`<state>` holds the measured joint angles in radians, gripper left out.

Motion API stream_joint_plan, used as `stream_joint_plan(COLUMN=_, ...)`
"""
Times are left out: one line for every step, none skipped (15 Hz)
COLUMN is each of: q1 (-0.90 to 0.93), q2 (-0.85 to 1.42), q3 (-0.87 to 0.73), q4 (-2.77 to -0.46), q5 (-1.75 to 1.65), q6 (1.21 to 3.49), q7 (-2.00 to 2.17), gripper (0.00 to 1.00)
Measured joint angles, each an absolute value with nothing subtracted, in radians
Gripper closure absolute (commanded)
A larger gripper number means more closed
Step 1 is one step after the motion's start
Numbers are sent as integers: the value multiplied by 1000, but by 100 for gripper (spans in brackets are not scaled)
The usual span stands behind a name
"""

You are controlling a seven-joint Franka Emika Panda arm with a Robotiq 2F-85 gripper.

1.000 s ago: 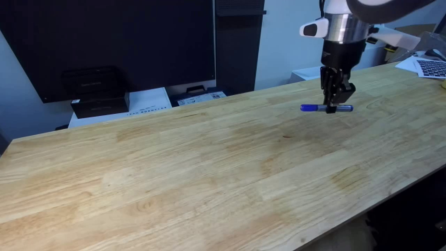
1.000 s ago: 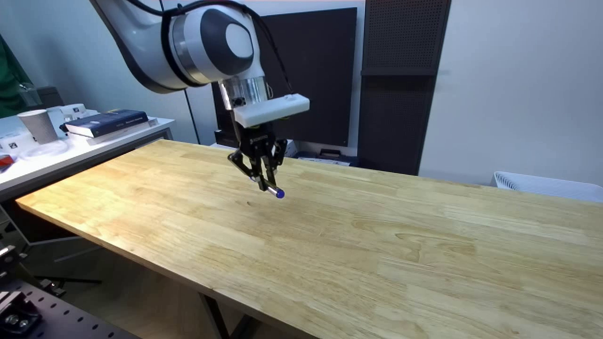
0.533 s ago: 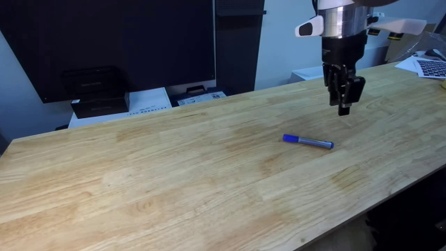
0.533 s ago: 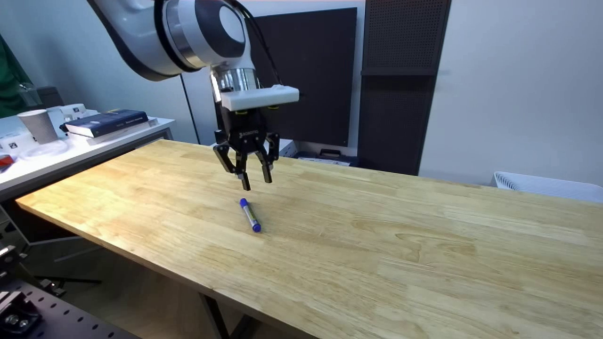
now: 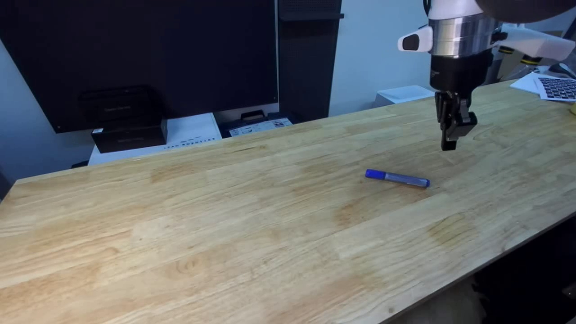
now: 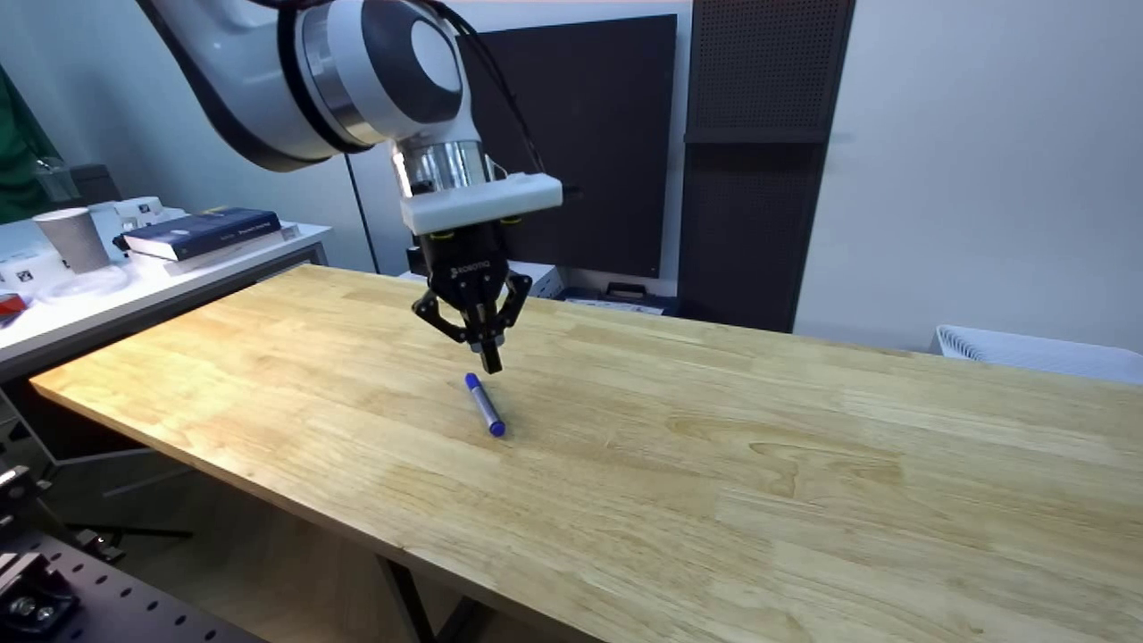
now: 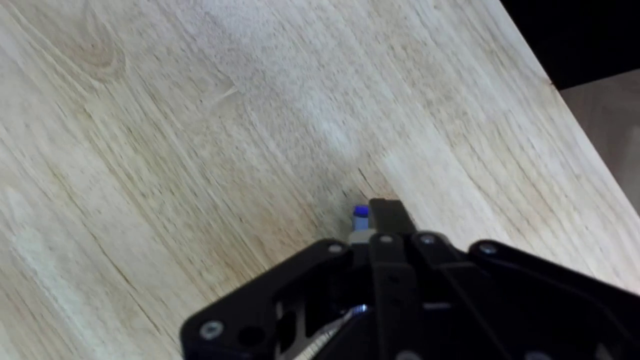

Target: Put the pen in a vertical position

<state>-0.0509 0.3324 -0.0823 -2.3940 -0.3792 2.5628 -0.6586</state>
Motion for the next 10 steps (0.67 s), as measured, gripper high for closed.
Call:
stream_joint_plan(q1=-51, q2=334, q3=-82, q4=-2401, q5=-370, q6=2576, q7=-625, gripper=100)
stream_joint_plan(q1=-51, q2=335, q3=-81, q4=-2410, q5=-367, q6=2594, q7=-585, gripper=100)
stream_joint_plan(q1=-50, q2=335, q3=-81, q4=-2418, q5=-368, q6=2611, q7=-552, gripper=100)
stream_joint_plan(q1=-49, q2=336, q3=-80, q4=-2425, q5=-368, q6=2624, q7=-525, gripper=100)
stream_joint_plan(q1=-49, q2=337, q3=-78, q4=-2431, q5=-368, q6=2635, q7=-510, gripper=100)
stream_joint_plan(q1=-49, q2=337, q3=-76, q4=-2437, q5=-368, q6=2644, q7=-503, gripper=100)
stream_joint_plan(q1=-49, q2=337, q3=-74, q4=-2441, q5=-369, q6=2652, q7=-500, gripper=100)
stream_joint_plan(q1=-49, q2=337, q3=-73, q4=-2443, q5=-370, q6=2658, q7=-496, gripper=100)
stream_joint_plan(q1=-49, q2=337, q3=-72, q4=-2445, q5=-371, q6=2663, q7=-493, gripper=75)
stream_joint_plan(q1=-49, q2=337, q3=-71, q4=-2446, q5=-371, q6=2668, q7=-492, gripper=74)
